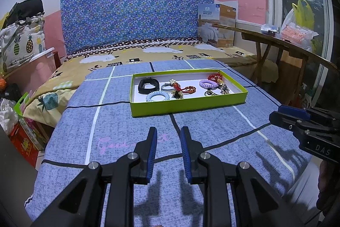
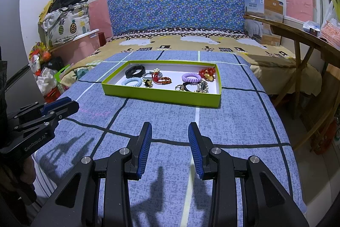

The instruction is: Organize jewelry

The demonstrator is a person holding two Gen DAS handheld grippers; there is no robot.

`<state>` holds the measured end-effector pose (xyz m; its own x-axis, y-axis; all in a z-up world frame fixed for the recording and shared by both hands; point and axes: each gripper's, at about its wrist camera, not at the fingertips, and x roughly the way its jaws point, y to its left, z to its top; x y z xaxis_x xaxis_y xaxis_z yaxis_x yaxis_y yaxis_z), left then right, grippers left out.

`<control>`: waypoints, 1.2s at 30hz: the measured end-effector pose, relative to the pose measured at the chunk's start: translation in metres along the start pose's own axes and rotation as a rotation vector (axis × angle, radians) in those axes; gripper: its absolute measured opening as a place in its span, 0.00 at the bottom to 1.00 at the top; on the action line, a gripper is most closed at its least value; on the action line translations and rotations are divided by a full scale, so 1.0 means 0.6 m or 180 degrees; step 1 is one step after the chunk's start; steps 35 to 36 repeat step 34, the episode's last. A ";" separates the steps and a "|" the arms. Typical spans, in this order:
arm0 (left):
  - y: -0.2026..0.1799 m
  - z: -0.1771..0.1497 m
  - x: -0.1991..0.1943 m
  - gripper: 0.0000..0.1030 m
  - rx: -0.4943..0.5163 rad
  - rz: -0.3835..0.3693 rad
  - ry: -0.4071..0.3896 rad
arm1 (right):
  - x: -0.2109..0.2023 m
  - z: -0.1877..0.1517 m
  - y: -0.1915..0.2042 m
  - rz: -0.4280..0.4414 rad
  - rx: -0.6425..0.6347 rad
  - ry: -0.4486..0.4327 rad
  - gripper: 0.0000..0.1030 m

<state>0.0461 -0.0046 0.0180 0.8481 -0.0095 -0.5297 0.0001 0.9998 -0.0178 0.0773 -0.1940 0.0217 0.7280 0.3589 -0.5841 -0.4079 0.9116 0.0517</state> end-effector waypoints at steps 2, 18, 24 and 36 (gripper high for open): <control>-0.001 0.001 -0.001 0.23 -0.0008 -0.0013 -0.0001 | 0.000 0.000 0.000 0.0000 0.0000 0.0001 0.35; -0.004 0.000 0.000 0.23 -0.0056 -0.0009 0.0011 | 0.003 -0.006 0.004 0.0005 -0.0010 0.0015 0.35; 0.000 -0.002 0.003 0.23 -0.0079 -0.0003 0.0015 | 0.004 -0.009 0.005 0.0003 -0.0012 0.0015 0.35; 0.005 -0.003 0.003 0.23 -0.0093 -0.0037 0.0017 | 0.004 -0.009 0.005 0.0001 -0.0013 0.0014 0.35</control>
